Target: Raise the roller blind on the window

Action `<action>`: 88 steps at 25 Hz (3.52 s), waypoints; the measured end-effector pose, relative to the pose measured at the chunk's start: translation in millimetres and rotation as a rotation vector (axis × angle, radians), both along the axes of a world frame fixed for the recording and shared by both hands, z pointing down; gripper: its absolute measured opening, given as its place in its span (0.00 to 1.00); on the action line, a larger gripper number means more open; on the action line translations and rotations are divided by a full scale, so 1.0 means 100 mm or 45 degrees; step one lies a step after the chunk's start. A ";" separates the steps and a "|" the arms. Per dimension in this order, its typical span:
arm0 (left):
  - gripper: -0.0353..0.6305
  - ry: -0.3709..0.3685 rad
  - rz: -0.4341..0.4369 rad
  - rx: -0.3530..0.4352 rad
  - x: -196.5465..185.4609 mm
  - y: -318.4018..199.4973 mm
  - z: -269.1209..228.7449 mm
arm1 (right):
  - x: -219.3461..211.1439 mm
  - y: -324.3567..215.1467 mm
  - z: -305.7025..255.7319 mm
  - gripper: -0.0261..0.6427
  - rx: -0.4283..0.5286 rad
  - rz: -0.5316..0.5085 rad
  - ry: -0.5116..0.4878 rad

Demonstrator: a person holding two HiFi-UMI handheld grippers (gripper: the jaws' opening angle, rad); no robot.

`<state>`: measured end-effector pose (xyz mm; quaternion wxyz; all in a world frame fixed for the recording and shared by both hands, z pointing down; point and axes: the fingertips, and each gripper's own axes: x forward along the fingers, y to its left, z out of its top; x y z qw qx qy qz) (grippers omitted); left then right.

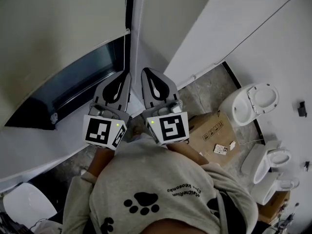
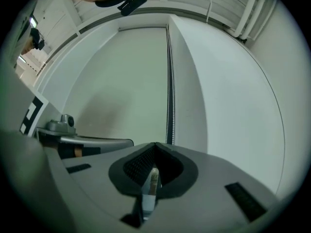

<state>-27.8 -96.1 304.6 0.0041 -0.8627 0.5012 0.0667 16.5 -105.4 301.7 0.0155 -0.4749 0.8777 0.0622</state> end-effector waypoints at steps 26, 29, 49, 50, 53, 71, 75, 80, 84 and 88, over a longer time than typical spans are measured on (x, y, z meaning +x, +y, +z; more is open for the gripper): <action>0.07 -0.045 0.309 -0.042 0.05 -0.90 -0.06 | -0.04 -0.57 -0.01 0.05 -0.035 0.290 -0.051; 0.07 -0.059 0.336 -0.035 0.07 -0.95 -0.08 | -0.02 -0.57 -0.02 0.05 -0.024 0.309 -0.050; 0.21 -0.147 0.417 -0.086 0.28 -1.44 -0.03 | 0.04 -0.59 0.01 0.05 -0.019 0.339 -0.044; 0.21 -0.149 0.428 -0.092 0.29 -1.45 -0.03 | 0.04 -0.59 0.01 0.05 -0.020 0.339 -0.042; 0.21 -0.150 0.455 -0.105 0.30 -1.45 0.00 | 0.06 -0.59 0.04 0.05 -0.024 0.338 -0.038; 0.07 -0.179 0.515 -0.113 0.28 -1.14 0.17 | -0.09 -0.62 -0.12 0.06 -0.010 0.193 -0.016; 0.07 -0.162 0.502 -0.115 0.24 -1.08 0.18 | -0.14 -0.67 -0.40 0.06 0.036 0.146 -0.008; 0.07 -0.154 0.477 -0.099 0.18 -1.02 0.15 | -0.30 -0.75 -0.65 0.15 0.046 0.059 0.007; 0.07 -0.130 0.467 -0.099 0.19 -1.00 0.16 | -0.35 -0.85 -0.79 0.15 0.042 0.049 0.009; 0.07 -0.114 0.466 -0.100 0.23 -1.02 0.14 | -0.37 -0.98 -0.99 0.13 0.050 0.044 0.014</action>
